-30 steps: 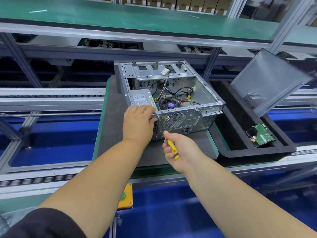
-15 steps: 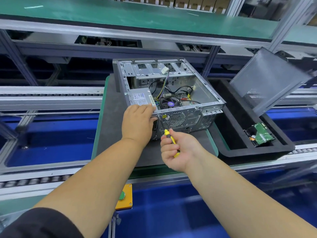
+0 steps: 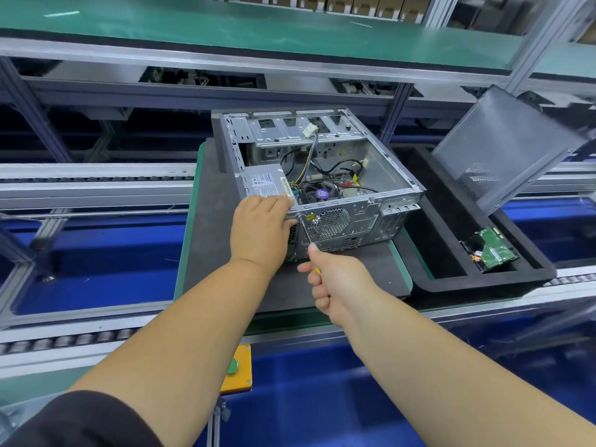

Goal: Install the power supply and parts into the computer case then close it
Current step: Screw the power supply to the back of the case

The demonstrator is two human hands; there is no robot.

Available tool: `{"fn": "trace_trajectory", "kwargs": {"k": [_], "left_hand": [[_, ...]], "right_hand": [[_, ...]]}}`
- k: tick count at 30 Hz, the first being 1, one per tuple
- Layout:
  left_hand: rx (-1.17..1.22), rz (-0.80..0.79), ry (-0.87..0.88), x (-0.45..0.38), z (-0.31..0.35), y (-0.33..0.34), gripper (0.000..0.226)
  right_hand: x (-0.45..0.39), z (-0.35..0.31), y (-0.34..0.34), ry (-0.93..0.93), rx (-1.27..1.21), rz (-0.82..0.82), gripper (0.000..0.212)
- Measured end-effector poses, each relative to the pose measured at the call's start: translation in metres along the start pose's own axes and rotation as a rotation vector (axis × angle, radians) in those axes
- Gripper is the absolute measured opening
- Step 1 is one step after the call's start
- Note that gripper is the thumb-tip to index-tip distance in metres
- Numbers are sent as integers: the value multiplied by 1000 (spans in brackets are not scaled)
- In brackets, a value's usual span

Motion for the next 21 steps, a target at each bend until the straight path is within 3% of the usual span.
{"fn": "trace_trajectory", "kwargs": {"k": [5, 8, 12, 17, 21], "left_hand": [[-14, 17, 20, -1, 1, -1, 28], [-18, 2, 13, -1, 1, -1, 28], [-19, -3, 14, -1, 2, -2, 28], [-18, -9, 9, 0, 1, 0, 27], [-21, 4, 10, 0, 1, -1, 27]], "right_hand": [[7, -5, 15, 250, -468, -398, 44], [10, -7, 6, 277, -522, -491, 40], [4, -7, -2, 178, -425, -311, 33], [-2, -13, -13, -48, 30, 25, 34], [-4, -17, -12, -45, 25, 35, 36]]}}
Point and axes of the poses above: each hand's wrist, its own x-axis away from the middle knuckle, its own y-axis out of the palm, z = x × y, the point moved 7 cm from there along -x, towards the middle knuckle, and after that the axes turned 6 degrees about -z, right-handed, at the moved point
